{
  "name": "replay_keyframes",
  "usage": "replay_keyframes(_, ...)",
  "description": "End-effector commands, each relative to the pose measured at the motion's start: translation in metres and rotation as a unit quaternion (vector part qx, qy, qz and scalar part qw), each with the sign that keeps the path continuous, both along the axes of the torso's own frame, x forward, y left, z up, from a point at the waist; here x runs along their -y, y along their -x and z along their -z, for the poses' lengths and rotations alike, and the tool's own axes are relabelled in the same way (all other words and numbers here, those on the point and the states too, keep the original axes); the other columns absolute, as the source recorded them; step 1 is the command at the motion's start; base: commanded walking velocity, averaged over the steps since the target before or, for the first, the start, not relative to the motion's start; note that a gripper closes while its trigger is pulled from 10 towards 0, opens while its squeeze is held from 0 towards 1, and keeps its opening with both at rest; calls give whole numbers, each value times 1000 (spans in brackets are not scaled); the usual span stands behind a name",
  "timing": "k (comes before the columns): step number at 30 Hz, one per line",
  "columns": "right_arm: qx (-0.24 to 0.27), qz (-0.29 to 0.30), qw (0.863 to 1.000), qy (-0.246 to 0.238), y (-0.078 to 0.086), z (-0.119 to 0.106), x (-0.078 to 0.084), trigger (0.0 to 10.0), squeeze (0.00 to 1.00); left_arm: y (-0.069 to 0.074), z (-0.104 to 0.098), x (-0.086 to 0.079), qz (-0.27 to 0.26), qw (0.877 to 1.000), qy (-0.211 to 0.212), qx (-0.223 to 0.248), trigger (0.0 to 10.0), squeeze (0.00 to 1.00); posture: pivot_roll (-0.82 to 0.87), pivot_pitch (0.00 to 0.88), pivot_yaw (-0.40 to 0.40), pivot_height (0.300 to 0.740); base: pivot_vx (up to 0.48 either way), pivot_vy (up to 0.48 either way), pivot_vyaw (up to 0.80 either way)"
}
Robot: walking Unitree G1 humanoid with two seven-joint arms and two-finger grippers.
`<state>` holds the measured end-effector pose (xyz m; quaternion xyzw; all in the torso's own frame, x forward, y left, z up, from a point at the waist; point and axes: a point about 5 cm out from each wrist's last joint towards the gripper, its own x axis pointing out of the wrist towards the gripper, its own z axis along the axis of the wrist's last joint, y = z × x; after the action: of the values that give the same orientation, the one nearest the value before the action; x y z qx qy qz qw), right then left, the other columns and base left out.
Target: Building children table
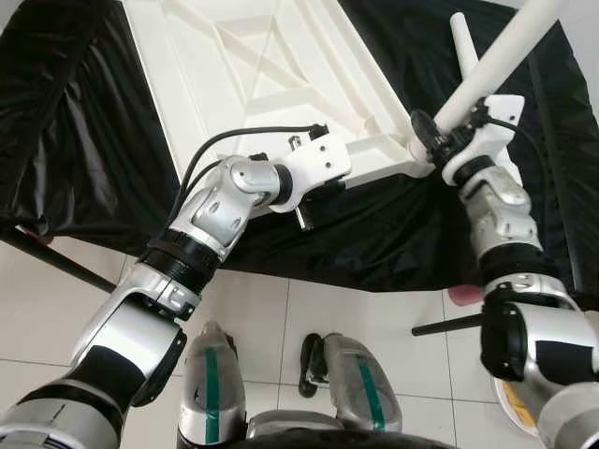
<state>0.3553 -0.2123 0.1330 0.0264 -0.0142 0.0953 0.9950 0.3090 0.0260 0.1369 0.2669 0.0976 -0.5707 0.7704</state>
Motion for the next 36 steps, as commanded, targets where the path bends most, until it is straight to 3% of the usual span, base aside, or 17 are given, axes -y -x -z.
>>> replay_keyframes(1, -14, 50, 998, -20, -2, 1, 0, 10000, 0, 10, -2, 15, 48, 999, 8, -3, 10000, 0, 73, 30, -68, 740, 0, 0, 0)
replay_keyframes(2, -14, 50, 998, -20, -2, 1, 0, 10000, 0, 10, -2, 15, 48, 999, 8, -3, 10000, 0, 73, 30, -68, 740, 0, 0, 0)
replay_keyframes(4, -7, 132, 991, -34, -3, -4, -7, 10000, 0, 10, -3, 16, 48, 999, 10, -4, 10000, 0, 78, 28, -79, 740, 0, 0, 0)
replay_keyframes(6, -7, 132, 991, -34, -3, -4, -7, 10000, 0, 10, -3, 16, 48, 999, 10, -4, 10000, 0, 78, 28, -79, 740, 0, 0, 0)
replay_keyframes(7, -7, 169, 985, -47, -1, -5, -10, 10000, 0, 10, -3, 16, 47, 999, 10, -3, 10000, 0, 82, 25, -83, 740, 0, 0, 0)
replay_keyframes(8, -7, 169, 985, -47, -1, -5, -10, 10000, 0, 10, -3, 16, 47, 999, 10, -3, 10000, 0, 82, 25, -83, 740, 0, 0, 0)
replay_keyframes(13, -10, 290, 955, -52, 13, -5, -27, 10000, 0, 10, -2, 16, 43, 999, 11, -3, 10000, 0, 84, 20, -93, 740, 0, 0, 0)
replay_keyframes(19, -16, 327, 943, -51, 16, -7, -35, 10000, 0, 10, -2, 17, 45, 999, 12, -3, 10000, 0, 84, 14, -94, 740, 0, 0, 0)
replay_keyframes(27, -12, 328, 944, -33, 19, -9, -33, 10000, 0, 11, -1, 18, 48, 999, 11, -3, 10000, 0, 83, 5, -98, 740, 0, 0, 0)
replay_keyframes(28, -6, 317, 948, -34, 19, -10, -33, 10000, 1000, 11, -1, 18, 48, 999, 11, -3, 10000, 0, 84, 2, -98, 740, 0, 0, 0)
replay_keyframes(33, 30, 261, 963, -57, 24, -17, -39, 10000, 1000, 12, 1, 17, 47, 999, 10, -3, 10000, 0, 85, 0, -99, 740, 0, 0, 0)
replay_keyframes(36, 38, 268, 962, -42, 26, -19, -38, 10000, 1000, 12, 1, 17, 47, 999, 10, -4, 10000, 0, 84, 0, -99, 740, 0, 0, 0)
